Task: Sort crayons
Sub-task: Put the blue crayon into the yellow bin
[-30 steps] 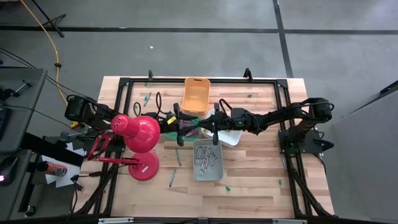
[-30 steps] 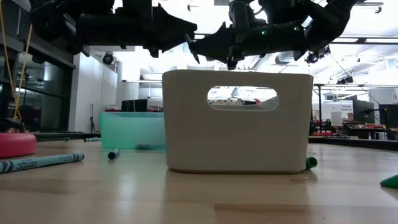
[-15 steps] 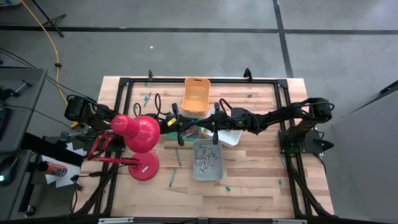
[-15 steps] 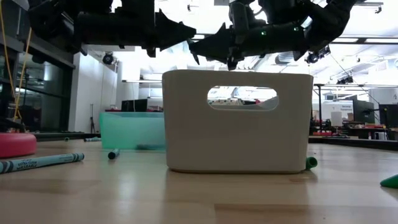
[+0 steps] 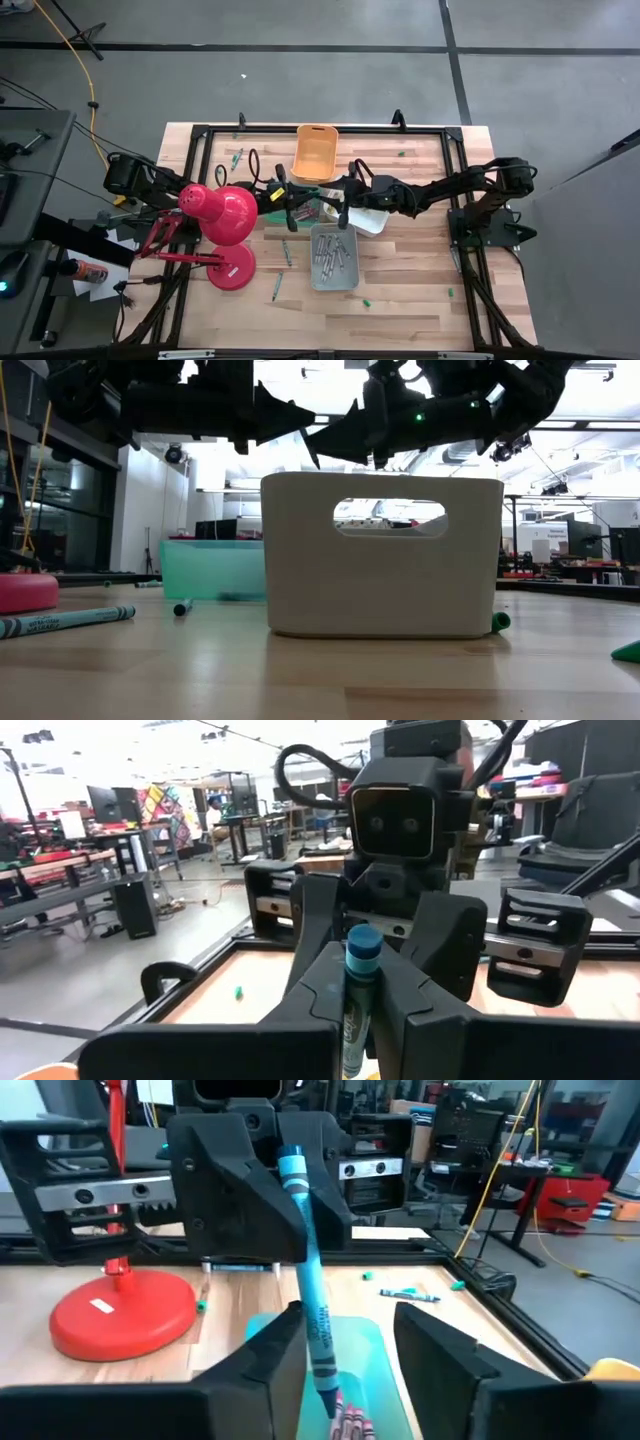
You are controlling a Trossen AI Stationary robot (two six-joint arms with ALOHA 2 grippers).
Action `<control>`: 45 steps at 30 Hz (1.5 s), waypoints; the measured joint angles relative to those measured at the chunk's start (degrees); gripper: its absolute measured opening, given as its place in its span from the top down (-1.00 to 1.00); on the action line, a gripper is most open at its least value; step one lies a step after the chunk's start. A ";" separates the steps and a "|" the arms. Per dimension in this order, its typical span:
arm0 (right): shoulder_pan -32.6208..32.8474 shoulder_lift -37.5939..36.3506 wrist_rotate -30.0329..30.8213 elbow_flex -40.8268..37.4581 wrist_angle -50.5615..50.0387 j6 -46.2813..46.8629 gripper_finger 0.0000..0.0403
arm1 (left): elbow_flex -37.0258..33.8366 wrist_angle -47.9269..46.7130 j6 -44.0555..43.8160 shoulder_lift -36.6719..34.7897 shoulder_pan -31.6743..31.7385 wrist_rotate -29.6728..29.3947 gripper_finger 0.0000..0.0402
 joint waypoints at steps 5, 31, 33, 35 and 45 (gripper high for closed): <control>-0.09 0.00 0.38 0.00 -0.76 -1.15 0.17 | 0.00 -0.49 0.00 0.00 -0.02 -0.14 0.97; 1.89 -14.66 11.62 -0.11 -22.54 -3.81 0.15 | 3.59 -18.56 15.94 -5.28 17.22 -6.05 0.97; 2.05 -14.73 12.60 -0.11 -22.37 -5.02 0.15 | 8.38 -31.62 21.30 -5.25 19.26 -2.30 0.97; 2.07 -14.93 13.11 -0.11 -22.65 -5.74 0.15 | 13.75 -45.82 26.95 -5.07 20.41 -0.64 0.97; 2.07 -15.04 13.11 -0.11 -21.58 -7.24 0.15 | 24.72 -60.29 41.61 1.19 19.86 0.33 0.88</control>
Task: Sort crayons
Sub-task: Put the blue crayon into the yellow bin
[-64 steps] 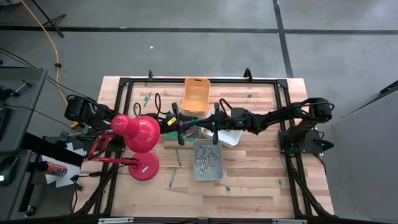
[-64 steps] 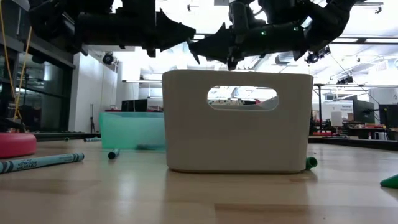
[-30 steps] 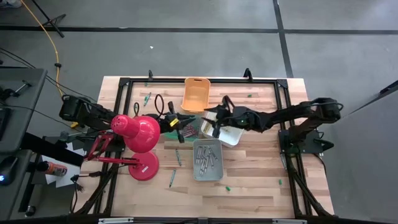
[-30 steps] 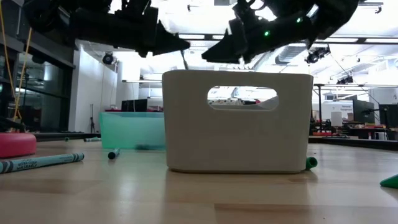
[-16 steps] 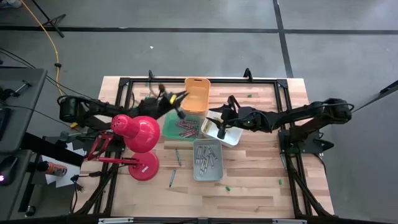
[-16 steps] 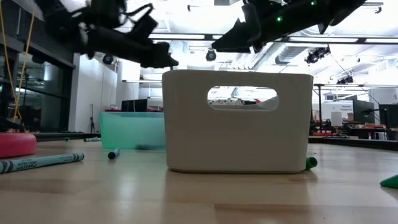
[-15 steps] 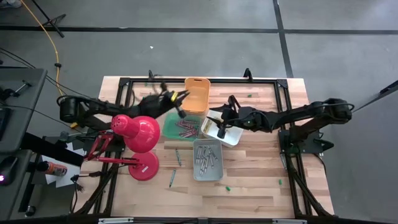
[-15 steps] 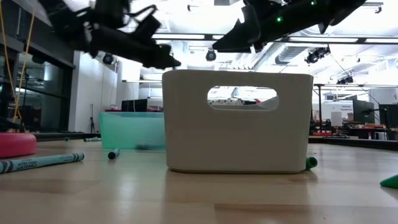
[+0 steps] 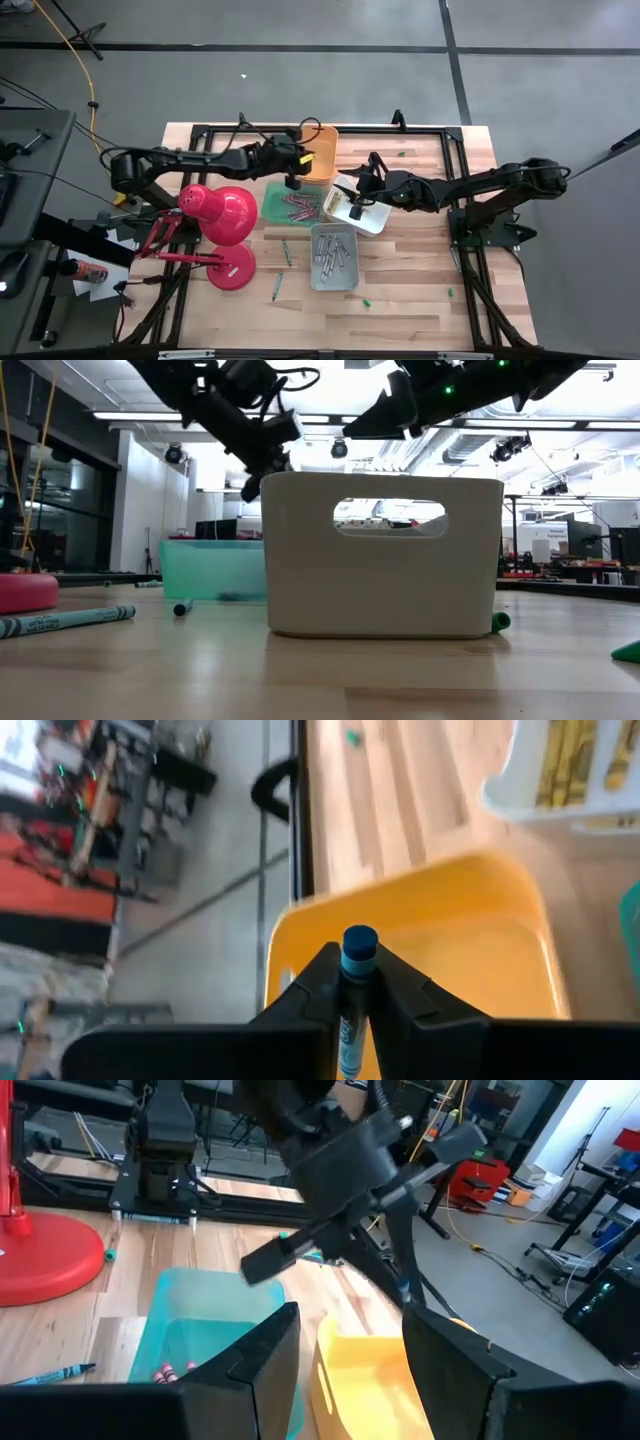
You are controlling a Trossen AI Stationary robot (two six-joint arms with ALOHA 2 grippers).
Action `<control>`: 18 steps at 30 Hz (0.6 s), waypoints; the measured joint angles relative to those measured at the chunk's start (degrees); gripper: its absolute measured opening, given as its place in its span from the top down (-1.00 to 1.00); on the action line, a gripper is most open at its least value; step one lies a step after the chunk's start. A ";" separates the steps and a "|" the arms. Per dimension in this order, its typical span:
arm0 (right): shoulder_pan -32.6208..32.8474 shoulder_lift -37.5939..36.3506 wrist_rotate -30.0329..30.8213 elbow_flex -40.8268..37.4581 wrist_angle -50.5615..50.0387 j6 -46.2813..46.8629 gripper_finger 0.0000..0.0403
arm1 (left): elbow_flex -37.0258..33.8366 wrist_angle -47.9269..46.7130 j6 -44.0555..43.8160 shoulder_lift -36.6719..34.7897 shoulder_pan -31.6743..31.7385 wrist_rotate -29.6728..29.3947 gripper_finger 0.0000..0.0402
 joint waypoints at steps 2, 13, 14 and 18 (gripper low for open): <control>0.00 0.00 -0.03 0.00 0.00 0.00 0.15 | -0.02 2.46 2.07 1.09 -0.83 0.15 0.85; 0.02 0.00 -0.15 0.00 -1.44 0.44 0.15 | 0.00 4.67 9.47 3.77 -3.49 -15.93 0.47; 0.02 0.00 -0.15 0.00 -1.44 0.44 0.15 | -0.02 4.39 8.75 3.57 -3.56 -17.07 0.42; 0.02 0.00 -0.33 0.00 -1.44 0.44 0.15 | -0.03 4.47 4.65 2.32 -3.71 -19.10 0.29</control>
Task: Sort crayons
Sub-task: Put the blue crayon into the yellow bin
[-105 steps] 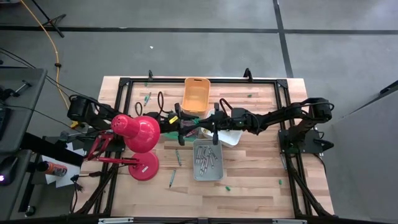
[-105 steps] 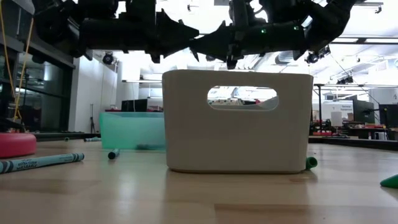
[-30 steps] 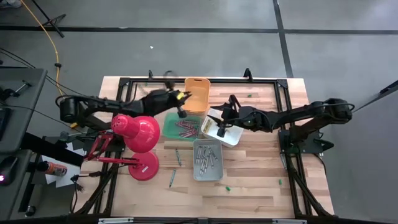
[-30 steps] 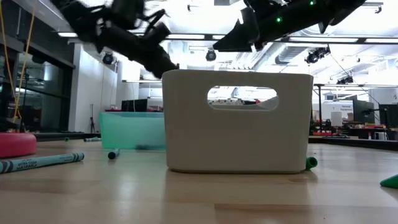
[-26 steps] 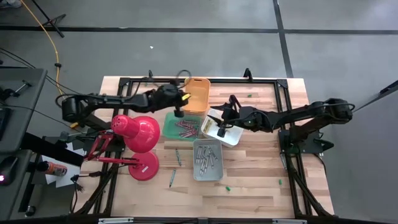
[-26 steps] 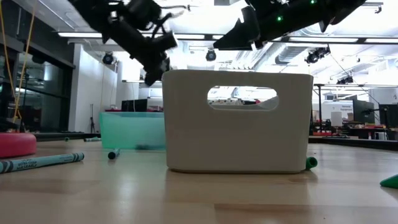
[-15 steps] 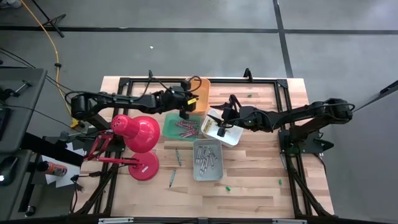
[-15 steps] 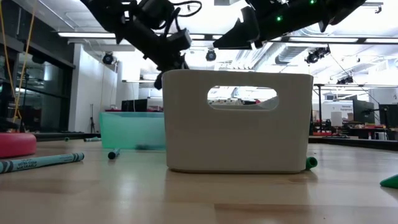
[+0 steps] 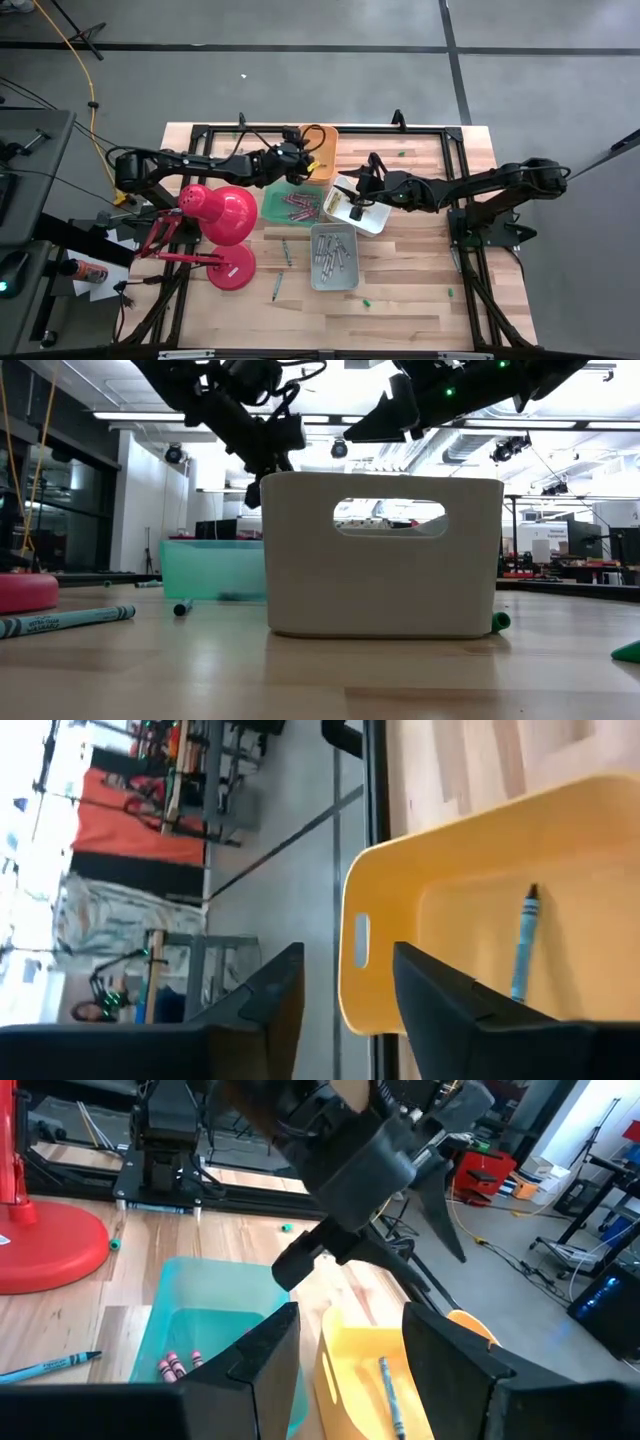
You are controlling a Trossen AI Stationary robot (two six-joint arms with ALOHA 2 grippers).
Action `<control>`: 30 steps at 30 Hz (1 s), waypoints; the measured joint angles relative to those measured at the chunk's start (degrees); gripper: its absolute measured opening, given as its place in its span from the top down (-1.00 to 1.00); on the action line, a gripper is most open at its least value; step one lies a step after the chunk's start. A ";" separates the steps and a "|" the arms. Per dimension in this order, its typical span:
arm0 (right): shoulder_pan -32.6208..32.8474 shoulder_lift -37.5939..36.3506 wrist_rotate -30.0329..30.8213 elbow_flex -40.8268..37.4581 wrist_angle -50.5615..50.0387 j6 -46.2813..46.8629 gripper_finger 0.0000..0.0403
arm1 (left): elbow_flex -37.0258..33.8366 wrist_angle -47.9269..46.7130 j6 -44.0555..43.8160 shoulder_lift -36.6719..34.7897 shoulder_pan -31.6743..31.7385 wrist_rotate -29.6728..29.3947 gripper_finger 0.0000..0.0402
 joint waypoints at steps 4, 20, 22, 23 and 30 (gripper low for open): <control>0.00 0.00 0.00 0.00 -0.57 0.02 0.15 | -0.02 -1.63 -4.81 -1.49 -0.48 -5.16 0.23; -0.90 0.00 2.86 0.00 -1.95 1.74 0.15 | 0.00 -40.08 -60.02 -16.84 17.74 9.80 0.26; -0.87 0.00 2.86 0.00 -1.95 1.74 0.15 | 0.00 -45.05 -63.91 -14.62 20.63 12.37 0.27; -0.87 0.00 2.85 0.00 -1.95 1.74 0.15 | -0.01 -47.21 -65.52 -13.10 21.90 12.79 0.28; -0.87 0.00 2.59 0.00 -1.92 2.66 0.15 | -0.02 -49.02 -68.98 -2.73 28.01 13.00 0.32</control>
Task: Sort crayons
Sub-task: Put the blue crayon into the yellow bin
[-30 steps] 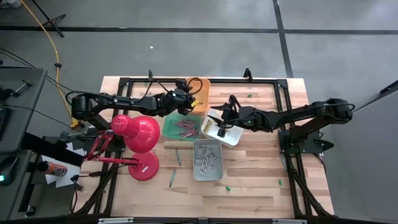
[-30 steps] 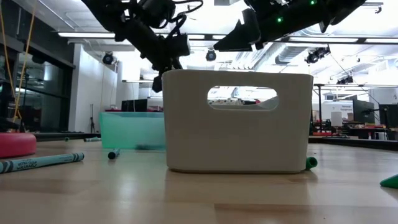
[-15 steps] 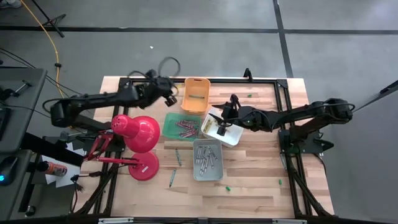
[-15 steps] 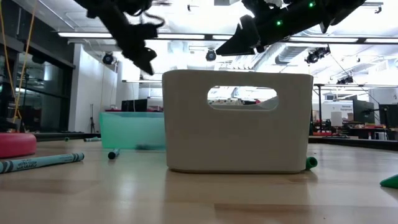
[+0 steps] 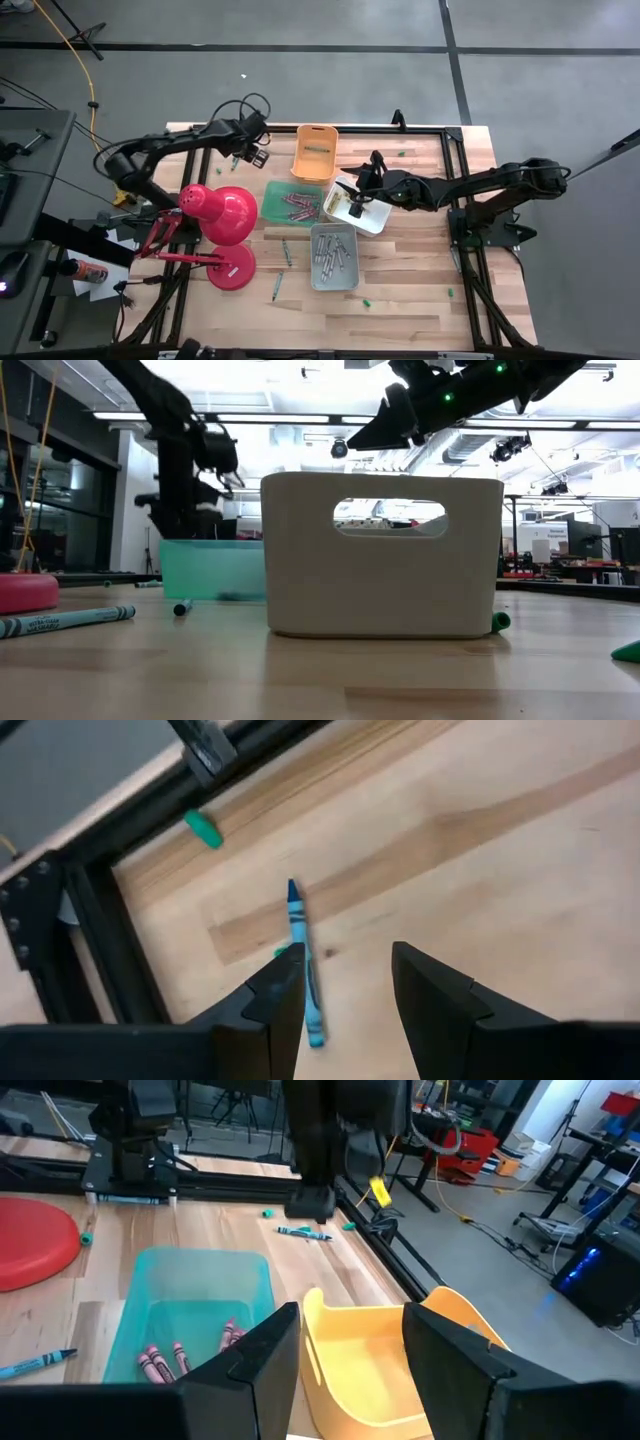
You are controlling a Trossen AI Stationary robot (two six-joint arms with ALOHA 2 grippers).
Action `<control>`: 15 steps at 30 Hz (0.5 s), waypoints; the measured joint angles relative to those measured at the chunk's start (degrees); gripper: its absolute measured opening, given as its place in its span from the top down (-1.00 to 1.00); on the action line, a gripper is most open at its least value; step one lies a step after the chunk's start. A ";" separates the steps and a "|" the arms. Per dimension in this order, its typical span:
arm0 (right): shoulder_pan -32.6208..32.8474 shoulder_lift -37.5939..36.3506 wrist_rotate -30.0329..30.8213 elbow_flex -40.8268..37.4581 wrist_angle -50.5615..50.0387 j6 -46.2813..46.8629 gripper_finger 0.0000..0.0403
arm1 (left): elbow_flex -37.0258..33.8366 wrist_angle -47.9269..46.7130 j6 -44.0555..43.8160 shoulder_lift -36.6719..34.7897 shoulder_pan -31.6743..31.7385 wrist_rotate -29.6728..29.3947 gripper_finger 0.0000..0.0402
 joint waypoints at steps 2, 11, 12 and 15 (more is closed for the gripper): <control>0.00 0.00 -0.18 0.00 0.00 0.38 0.15 | 0.00 1.10 0.04 2.56 1.20 0.04 0.32; 0.00 0.00 -0.19 0.02 -1.01 0.38 0.15 | 0.00 1.72 -0.14 8.65 6.78 3.59 0.32; 0.00 0.00 -0.19 0.02 -1.01 0.38 0.15 | 0.00 1.95 -0.50 8.75 7.25 3.62 0.32; 0.00 0.00 -0.19 0.02 -1.02 0.38 0.15 | 0.00 3.47 -1.09 8.86 8.60 4.96 0.32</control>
